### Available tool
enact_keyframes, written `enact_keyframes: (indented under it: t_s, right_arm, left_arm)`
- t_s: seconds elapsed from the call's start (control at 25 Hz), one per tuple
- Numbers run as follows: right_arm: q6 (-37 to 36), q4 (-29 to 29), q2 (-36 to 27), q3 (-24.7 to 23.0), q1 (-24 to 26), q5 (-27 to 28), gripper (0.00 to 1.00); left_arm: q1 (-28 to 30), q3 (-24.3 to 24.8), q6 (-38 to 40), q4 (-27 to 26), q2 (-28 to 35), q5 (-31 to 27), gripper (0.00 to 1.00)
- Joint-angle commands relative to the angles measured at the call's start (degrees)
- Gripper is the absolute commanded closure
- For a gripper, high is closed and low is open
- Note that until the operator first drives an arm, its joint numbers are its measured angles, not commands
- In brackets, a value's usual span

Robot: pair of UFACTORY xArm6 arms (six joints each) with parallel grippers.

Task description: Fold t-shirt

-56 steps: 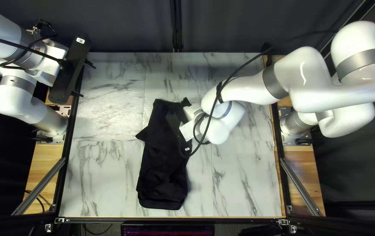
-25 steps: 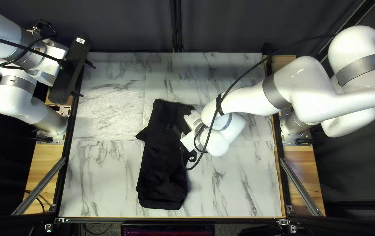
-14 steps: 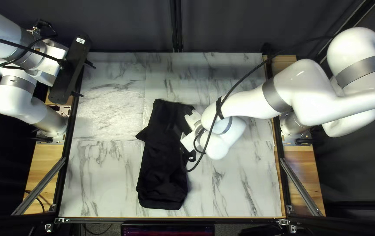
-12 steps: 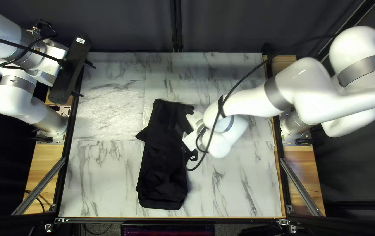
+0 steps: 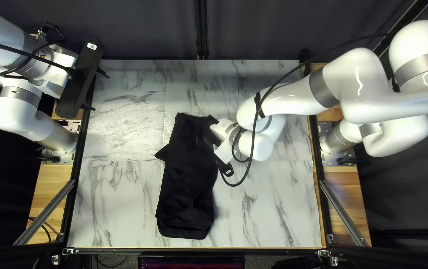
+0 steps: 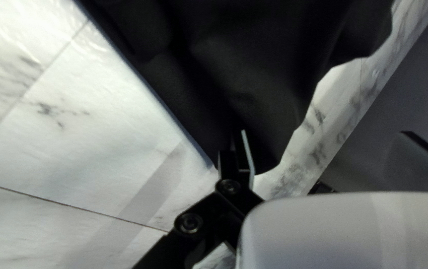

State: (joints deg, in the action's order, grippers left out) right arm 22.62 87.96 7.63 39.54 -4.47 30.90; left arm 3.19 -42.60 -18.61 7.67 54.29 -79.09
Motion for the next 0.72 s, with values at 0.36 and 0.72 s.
enact_keyframes:
  t_s: [0.36,0.72]
  right_arm:
    - [-3.2,3.0,4.5,3.4,0.4,-0.9,0.08]
    - [-3.1,4.3,3.8,2.5,0.4,-0.8,1.00]
  left_arm:
    - [0.0,0.0,0.0,0.0,0.0,0.0,0.00]
    - [0.0,0.0,0.0,0.0,0.0,0.0,0.00]
